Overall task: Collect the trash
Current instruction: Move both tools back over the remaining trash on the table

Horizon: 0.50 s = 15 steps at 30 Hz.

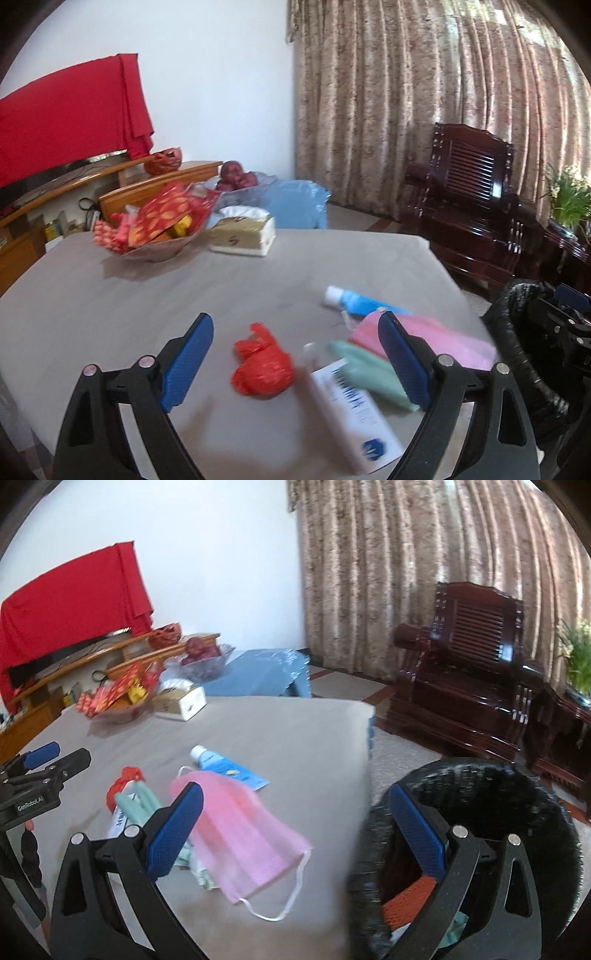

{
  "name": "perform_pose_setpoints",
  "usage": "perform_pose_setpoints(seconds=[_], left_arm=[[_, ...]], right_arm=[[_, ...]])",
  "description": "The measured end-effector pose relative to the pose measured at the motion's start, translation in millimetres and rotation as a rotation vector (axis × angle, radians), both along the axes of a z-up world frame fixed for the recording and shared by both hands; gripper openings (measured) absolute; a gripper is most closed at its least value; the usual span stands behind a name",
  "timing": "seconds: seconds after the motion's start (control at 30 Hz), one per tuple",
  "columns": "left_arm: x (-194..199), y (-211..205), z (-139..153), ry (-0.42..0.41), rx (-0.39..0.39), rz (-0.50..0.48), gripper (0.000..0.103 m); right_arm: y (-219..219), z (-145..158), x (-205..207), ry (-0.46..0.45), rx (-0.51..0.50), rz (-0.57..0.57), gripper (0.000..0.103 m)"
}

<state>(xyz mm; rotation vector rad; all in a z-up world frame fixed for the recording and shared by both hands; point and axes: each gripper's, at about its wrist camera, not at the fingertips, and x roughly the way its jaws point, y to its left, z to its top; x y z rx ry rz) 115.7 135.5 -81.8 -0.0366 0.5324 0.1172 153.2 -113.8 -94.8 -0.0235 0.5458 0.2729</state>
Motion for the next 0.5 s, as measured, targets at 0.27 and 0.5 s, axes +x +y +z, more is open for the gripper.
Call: perform_pose_setpoints(seconds=[0.27, 0.5], left_arm=[[-1, 20, -17, 0.026, 0.006, 0.055, 0.089], [-7, 26, -22, 0.048, -0.025, 0.056, 0.089]], right_arm=[[40, -26, 12, 0.049, -0.023, 0.075, 0.097], [55, -44, 17, 0.091, -0.058, 0.085, 0.095]])
